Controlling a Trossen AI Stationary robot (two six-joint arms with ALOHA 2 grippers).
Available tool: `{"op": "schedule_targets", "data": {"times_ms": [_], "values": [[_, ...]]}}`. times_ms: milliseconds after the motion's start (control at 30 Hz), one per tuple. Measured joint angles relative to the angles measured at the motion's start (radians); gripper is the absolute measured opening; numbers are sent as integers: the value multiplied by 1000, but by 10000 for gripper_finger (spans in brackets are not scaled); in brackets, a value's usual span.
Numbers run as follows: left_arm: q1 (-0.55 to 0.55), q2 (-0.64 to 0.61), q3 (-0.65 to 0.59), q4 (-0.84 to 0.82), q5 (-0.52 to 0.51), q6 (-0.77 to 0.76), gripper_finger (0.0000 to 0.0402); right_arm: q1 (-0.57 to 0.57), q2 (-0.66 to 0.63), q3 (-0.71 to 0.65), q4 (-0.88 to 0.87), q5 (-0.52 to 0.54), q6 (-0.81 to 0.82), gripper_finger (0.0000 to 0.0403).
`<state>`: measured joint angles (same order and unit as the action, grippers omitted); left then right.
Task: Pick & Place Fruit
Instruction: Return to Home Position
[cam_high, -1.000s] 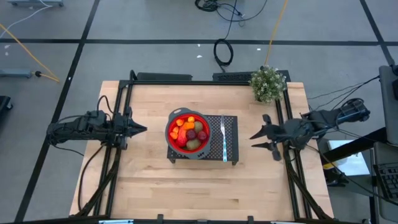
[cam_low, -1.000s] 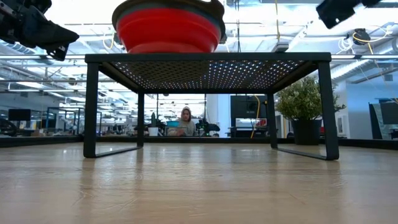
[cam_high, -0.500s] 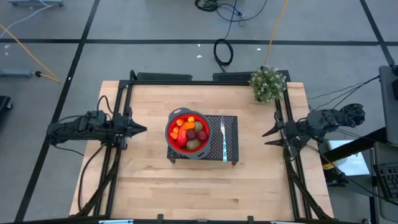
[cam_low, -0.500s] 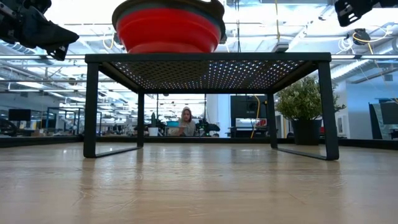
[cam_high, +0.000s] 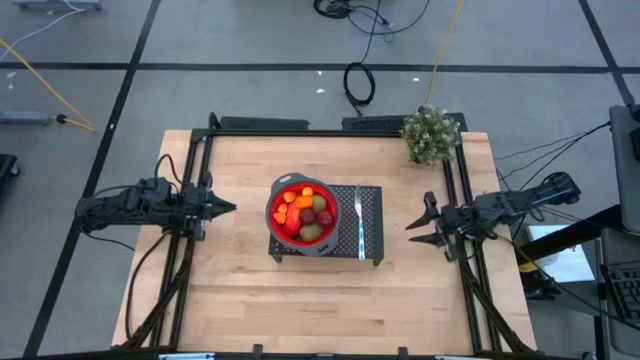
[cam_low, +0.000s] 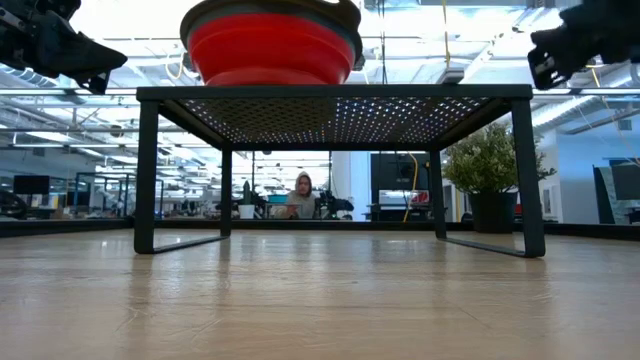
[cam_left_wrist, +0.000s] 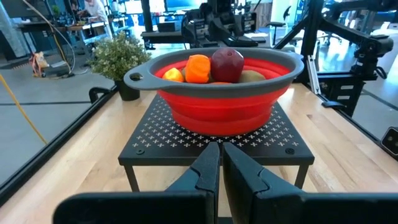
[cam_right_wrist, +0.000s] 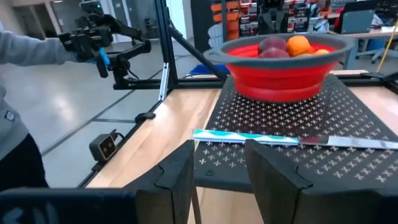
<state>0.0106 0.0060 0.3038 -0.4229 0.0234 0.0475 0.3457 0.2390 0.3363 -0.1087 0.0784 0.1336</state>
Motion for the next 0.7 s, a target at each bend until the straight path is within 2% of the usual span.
{"op": "schedule_targets", "data": {"times_ms": [333,700], "values": [[0,0,0,2,-25,-3,19,-100,-33,-68,45,-1,3,136],[0,0,0,2,-25,-3,19,-182,-198,-68,-55,-4,-7,136]]}}
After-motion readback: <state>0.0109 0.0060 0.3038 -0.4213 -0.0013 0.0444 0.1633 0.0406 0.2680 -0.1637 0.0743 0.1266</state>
